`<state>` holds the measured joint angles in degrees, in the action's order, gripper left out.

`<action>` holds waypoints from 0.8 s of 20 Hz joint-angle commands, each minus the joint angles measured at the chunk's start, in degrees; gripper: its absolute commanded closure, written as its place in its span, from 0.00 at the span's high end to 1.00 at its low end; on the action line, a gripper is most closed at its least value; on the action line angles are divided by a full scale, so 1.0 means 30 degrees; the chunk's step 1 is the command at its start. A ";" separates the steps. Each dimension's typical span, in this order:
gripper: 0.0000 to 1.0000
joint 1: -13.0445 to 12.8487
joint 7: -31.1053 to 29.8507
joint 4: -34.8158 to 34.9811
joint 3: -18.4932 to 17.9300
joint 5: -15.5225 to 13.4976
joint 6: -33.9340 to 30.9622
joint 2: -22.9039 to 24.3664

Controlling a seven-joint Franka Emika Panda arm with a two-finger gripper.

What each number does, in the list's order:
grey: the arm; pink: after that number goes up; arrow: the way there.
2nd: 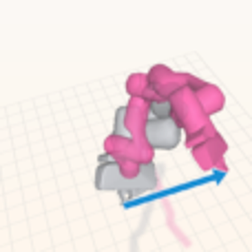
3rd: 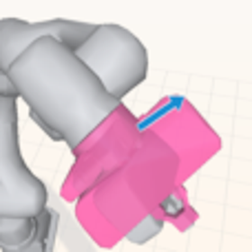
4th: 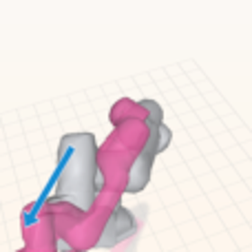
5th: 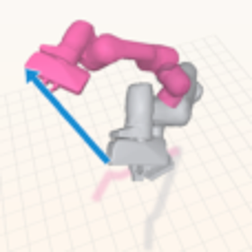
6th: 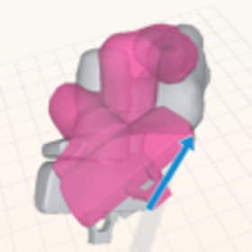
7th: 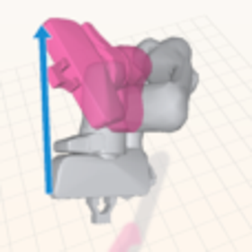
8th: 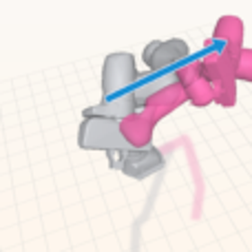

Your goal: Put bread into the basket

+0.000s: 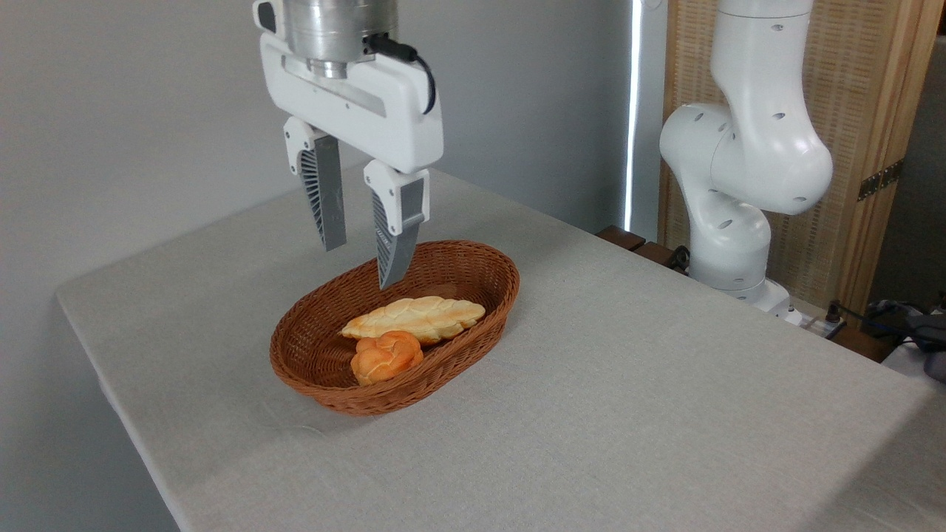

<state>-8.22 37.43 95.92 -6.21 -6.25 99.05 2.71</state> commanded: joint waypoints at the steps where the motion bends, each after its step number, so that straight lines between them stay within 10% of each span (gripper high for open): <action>1: 1.00 -0.0130 0.0093 -0.2791 -0.0012 0.0266 -0.2282 -0.1752; 16: 1.00 0.1744 0.0386 -0.2472 0.1627 0.0207 -0.2110 -0.1695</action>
<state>-5.75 37.78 89.19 -4.28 -6.11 94.07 -2.39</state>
